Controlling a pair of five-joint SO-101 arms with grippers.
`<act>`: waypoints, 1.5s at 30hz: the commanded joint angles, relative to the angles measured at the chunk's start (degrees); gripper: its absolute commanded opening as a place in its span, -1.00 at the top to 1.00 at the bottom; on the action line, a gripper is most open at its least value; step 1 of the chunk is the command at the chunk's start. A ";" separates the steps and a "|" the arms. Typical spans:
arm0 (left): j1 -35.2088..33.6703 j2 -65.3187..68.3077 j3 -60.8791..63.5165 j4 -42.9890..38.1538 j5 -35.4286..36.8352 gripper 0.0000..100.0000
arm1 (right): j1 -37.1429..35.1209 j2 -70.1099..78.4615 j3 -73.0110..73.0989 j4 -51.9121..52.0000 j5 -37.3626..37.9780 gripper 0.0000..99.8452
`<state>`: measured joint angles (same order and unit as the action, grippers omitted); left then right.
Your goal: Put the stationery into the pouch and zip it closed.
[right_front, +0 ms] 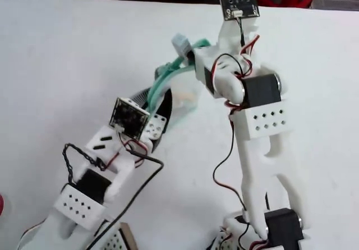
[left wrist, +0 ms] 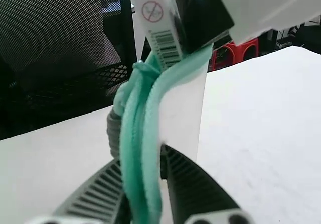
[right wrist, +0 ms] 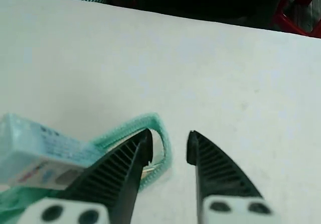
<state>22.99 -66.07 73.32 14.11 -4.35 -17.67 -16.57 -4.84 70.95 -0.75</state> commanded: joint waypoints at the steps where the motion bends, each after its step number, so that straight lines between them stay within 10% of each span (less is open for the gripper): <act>1: -1.36 -0.31 -0.18 -1.93 -0.70 0.94 | 1.01 -1.01 -3.78 4.09 0.26 0.72; 13: -3.65 -0.31 -0.26 -2.11 -0.62 0.93 | -2.07 -0.31 -36.75 17.45 0.26 0.71; 30: -3.30 -0.40 -0.09 -1.67 -0.62 0.93 | -13.41 10.15 -37.01 11.30 4.57 0.72; 45: -3.30 -0.40 0.88 -2.02 -0.70 0.93 | -7.08 25.19 -44.66 14.64 6.33 0.96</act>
<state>19.74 -66.07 74.11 12.88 -4.18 -26.73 8.57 -47.47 83.60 5.05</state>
